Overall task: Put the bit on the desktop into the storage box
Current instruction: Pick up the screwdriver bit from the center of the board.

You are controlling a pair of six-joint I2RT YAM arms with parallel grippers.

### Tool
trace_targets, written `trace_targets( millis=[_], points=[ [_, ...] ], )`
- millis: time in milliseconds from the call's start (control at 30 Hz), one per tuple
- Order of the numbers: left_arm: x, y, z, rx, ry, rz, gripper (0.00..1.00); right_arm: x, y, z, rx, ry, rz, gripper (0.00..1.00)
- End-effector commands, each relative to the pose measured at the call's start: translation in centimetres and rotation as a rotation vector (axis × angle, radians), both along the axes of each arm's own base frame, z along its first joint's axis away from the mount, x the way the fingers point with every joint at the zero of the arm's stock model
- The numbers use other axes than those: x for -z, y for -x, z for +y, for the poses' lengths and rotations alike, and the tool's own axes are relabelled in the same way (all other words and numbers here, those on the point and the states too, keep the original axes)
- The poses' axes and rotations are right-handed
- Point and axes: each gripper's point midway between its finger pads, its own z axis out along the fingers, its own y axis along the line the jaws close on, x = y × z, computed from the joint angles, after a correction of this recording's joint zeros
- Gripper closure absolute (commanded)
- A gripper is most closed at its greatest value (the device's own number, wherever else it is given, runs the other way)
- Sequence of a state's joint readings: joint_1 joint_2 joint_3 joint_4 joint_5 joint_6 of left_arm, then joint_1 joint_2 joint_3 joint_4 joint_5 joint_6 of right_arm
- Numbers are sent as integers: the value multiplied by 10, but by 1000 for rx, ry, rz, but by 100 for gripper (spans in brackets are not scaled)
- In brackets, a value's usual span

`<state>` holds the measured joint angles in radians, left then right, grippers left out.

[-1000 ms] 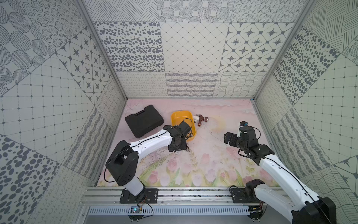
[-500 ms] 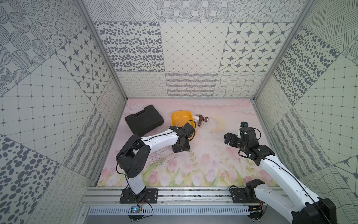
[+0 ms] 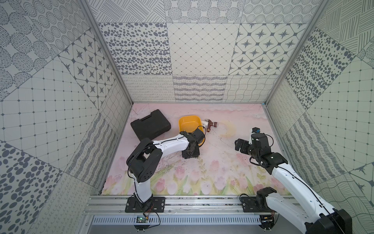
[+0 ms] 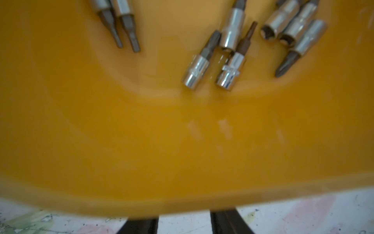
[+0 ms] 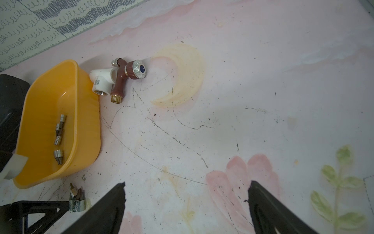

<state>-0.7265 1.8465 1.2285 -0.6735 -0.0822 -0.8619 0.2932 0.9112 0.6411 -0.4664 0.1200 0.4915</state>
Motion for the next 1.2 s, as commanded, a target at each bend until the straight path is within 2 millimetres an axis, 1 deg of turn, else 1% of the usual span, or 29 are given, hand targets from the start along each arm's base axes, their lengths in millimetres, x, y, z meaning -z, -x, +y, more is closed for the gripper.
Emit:
trace_targets(
  millis=[0,267,533,633,700,767,867,1167],
  points=[
    [2,-2,-2,9,-10,-5,58,-6,-3,-2,18,-13,-38,3],
    [8,-1,-1,12,-22,8,63,-5,-3,-3,18,-12,-36,3],
    [16,2,0,25,-36,29,66,-5,-3,-3,19,-13,-36,3],
    [19,4,0,40,-40,40,70,-5,-3,-3,20,-14,-34,3],
    [21,5,0,53,-45,51,75,-4,-4,-3,20,-14,-32,3],
    [22,6,0,62,-49,59,79,-4,-4,-3,20,-14,-32,3],
    [21,7,0,70,-48,60,82,-5,-4,-3,20,-15,-33,3],
    [13,7,0,89,-46,49,85,-6,-4,-3,20,-17,-36,3]
  ],
)
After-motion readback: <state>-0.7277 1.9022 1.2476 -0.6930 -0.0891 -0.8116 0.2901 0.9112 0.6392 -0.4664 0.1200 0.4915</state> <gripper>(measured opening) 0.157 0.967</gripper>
